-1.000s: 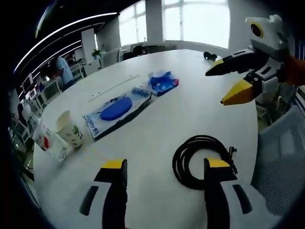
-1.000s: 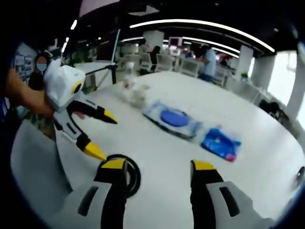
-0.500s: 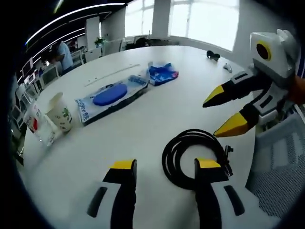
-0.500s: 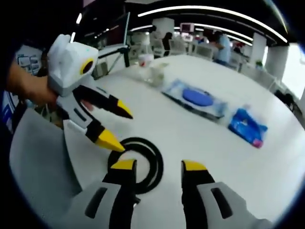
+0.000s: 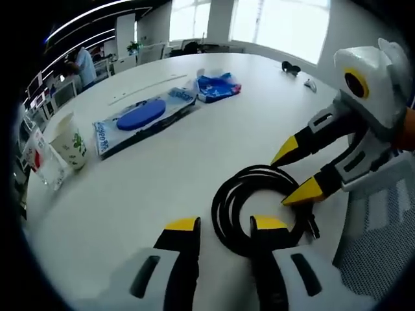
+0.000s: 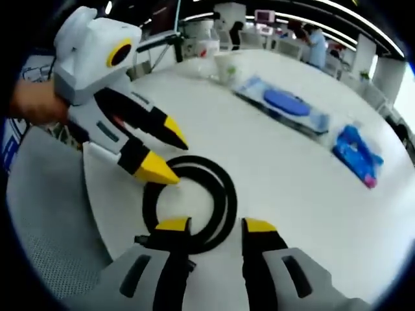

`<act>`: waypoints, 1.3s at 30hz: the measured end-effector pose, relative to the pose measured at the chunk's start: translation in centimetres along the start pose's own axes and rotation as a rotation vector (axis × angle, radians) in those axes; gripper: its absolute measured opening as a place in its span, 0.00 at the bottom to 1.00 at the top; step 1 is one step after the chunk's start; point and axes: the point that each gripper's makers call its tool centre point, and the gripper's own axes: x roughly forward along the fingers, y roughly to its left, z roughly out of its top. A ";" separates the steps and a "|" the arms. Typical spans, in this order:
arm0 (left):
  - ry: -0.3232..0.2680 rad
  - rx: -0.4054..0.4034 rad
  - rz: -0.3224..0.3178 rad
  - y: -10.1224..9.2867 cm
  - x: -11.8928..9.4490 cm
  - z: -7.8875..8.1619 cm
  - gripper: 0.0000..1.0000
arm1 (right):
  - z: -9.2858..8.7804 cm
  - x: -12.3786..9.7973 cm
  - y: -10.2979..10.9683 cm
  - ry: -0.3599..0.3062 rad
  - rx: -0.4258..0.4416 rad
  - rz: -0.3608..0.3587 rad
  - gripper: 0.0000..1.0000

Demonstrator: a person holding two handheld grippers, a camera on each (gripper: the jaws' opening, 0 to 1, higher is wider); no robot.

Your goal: Arrange the tabletop items into an orderly group along one side of the table until the central work area is clear of visible clutter.

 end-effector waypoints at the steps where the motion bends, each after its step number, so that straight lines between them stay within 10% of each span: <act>1: 0.005 -0.001 -0.004 0.0 0.1 -0.1 0.26 | 0.0 0.0 0.0 0.000 0.000 0.003 0.27; 14: -0.017 0.111 -0.003 -0.1 0.8 0.2 0.17 | 0.3 0.4 -0.3 0.054 -0.058 0.009 0.22; 39: -0.113 -0.045 0.006 0.2 -0.8 0.5 0.10 | 1.8 -1.1 0.0 -0.041 0.048 0.000 0.05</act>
